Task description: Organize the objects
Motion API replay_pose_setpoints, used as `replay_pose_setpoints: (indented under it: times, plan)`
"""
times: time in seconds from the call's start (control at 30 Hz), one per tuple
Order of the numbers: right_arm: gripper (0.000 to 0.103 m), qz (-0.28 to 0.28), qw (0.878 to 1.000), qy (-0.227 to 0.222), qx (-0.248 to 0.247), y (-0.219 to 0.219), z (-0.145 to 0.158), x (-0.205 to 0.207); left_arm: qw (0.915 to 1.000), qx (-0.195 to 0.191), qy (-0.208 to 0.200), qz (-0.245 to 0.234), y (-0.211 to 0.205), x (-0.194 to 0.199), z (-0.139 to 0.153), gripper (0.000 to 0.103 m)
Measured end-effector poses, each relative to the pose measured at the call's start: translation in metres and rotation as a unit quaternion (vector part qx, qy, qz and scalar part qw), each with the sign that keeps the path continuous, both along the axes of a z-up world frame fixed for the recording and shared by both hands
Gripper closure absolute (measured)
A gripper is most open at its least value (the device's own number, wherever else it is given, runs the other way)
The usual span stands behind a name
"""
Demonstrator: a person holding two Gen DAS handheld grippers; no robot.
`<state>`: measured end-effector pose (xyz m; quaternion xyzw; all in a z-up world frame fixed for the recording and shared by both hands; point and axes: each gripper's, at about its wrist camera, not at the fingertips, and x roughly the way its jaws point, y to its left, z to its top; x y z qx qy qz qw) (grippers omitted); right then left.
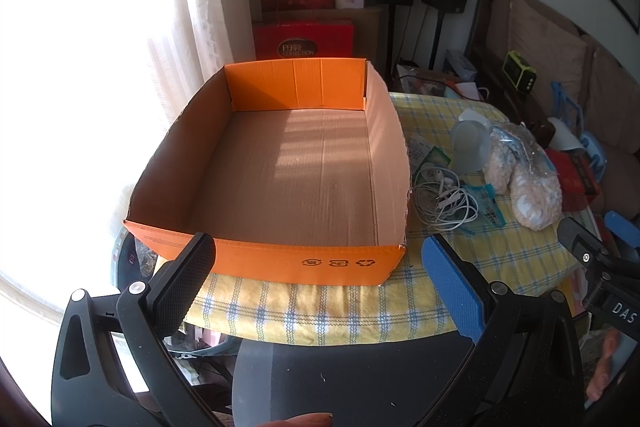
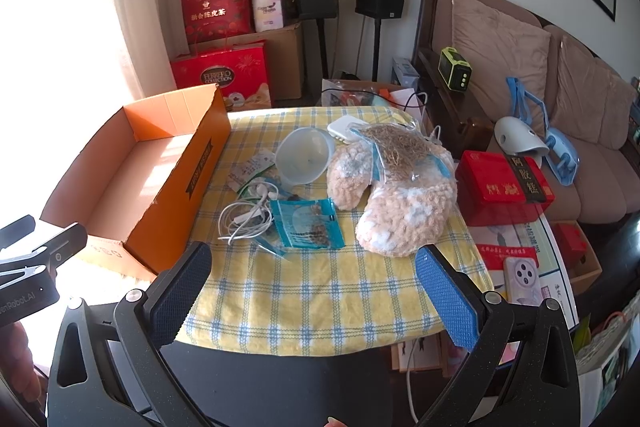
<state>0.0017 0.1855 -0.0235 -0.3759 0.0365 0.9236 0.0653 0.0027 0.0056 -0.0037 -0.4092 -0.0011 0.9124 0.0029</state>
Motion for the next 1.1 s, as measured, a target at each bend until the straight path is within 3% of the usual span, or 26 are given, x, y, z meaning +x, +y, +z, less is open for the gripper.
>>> replay_pose_setpoints:
  times: [1.1]
  plan:
    - [0.000,-0.005,1.000,-0.003,-0.002,0.0056,-0.0025,-0.0023,1.0000,-0.001,-0.005,-0.003,0.0005,-0.0059,-0.0050,0.000]
